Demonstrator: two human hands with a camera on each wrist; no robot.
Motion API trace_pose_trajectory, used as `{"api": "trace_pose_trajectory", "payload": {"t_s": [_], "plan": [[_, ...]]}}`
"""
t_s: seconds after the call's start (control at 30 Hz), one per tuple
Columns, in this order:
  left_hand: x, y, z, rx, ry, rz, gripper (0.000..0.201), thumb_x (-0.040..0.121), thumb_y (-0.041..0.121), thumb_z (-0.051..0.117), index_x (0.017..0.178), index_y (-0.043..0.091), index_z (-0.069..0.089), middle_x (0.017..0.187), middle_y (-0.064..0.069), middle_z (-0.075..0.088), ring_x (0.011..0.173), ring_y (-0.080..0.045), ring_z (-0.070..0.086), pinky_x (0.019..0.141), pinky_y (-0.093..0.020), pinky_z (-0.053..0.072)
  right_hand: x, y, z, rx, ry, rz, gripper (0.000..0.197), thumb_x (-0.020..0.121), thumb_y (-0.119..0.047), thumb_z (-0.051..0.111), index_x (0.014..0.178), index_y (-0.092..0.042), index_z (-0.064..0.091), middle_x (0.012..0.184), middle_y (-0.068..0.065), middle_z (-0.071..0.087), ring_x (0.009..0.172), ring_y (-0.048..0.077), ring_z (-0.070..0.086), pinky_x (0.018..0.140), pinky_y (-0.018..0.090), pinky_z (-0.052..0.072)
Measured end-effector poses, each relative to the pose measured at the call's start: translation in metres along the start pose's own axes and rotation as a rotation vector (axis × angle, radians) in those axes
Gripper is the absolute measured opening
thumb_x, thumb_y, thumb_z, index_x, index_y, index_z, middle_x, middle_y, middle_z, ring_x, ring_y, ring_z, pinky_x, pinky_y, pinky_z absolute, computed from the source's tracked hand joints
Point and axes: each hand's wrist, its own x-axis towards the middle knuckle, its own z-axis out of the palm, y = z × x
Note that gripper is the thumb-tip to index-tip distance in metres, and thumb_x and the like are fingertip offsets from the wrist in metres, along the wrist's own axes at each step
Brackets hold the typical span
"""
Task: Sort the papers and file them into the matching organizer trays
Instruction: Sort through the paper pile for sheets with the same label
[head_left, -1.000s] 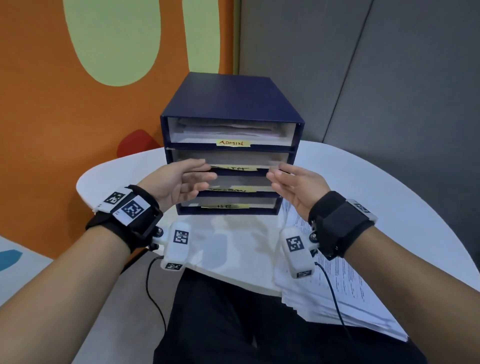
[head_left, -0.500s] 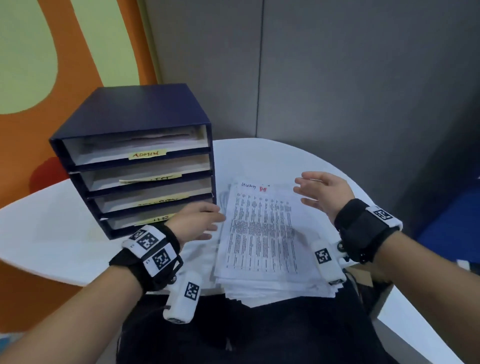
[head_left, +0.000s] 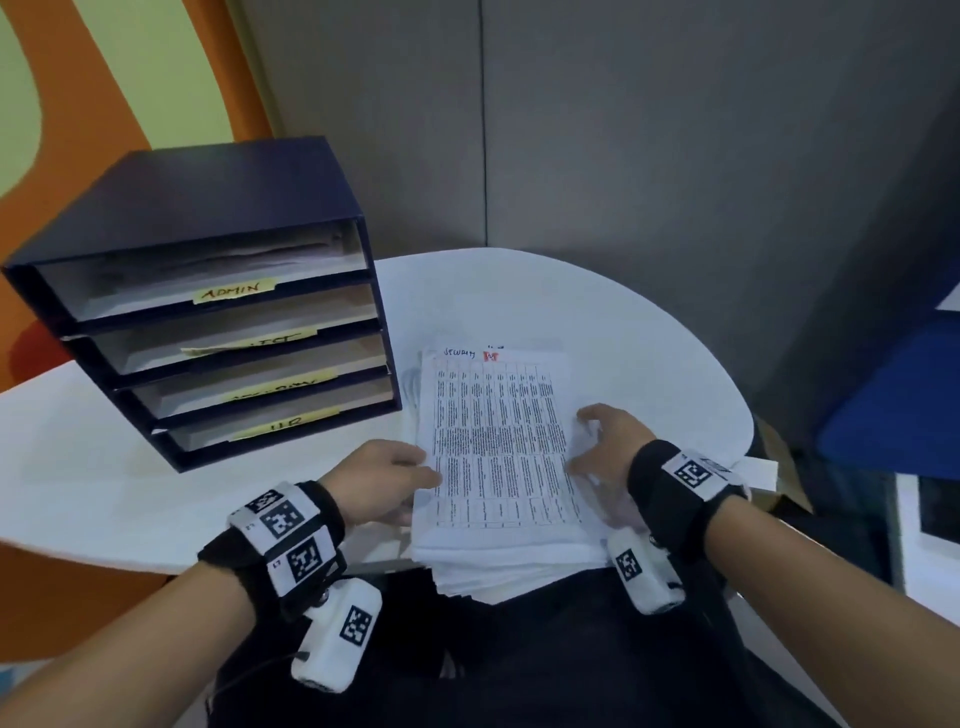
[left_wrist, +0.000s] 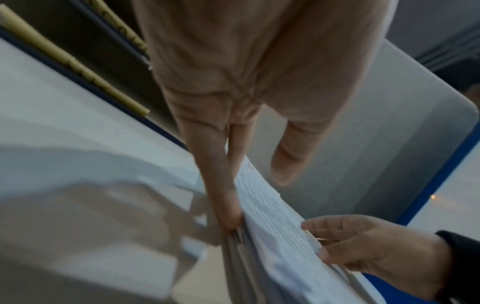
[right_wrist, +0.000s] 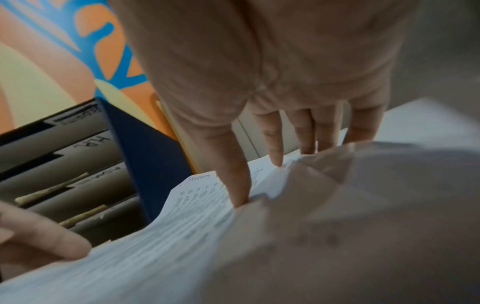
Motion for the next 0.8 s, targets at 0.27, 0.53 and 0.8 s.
{"api": "trace_pose_trajectory", "payload": {"t_s": [0.27,0.53,0.8], "plan": [[0.000,0.009,-0.009,0.258,-0.088,0.083,0.022,0.091,0.025,0.067,0.085,0.006,0.075,0.082,-0.015,0.074,0.063,-0.017,0.067,0.067,-0.028,0.057,-0.001,-0.062,-0.007,-0.336,0.024,-0.146,0.065,0.079,-0.027,0.069,0.138,-0.023,0.043,0.135,0.004,0.049,0.116,0.024,0.054,0.099,0.041,0.046],[0.002,0.000,-0.013,0.507,-0.067,0.204,0.015,0.085,0.033,0.072,0.099,0.032,0.077,0.070,0.023,0.071,0.053,0.007,0.057,0.057,-0.011,0.042,0.033,-0.123,-0.007,-0.679,-0.193,-0.203,0.104,0.062,-0.036,0.087,0.146,-0.022,0.029,0.141,0.005,0.048,0.119,0.030,0.055,0.093,0.046,0.050],[0.025,0.055,-0.017,0.694,0.247,0.496,0.031,0.093,0.028,0.059,0.123,0.023,0.064,0.105,0.008,0.066,0.086,-0.006,0.060,0.076,-0.019,0.044,0.038,-0.082,0.016,-0.910,-0.211,-0.182,0.104,0.045,-0.055,0.087,0.132,-0.024,0.038,0.125,0.003,0.057,0.104,0.030,0.061,0.084,0.048,0.051]]}}
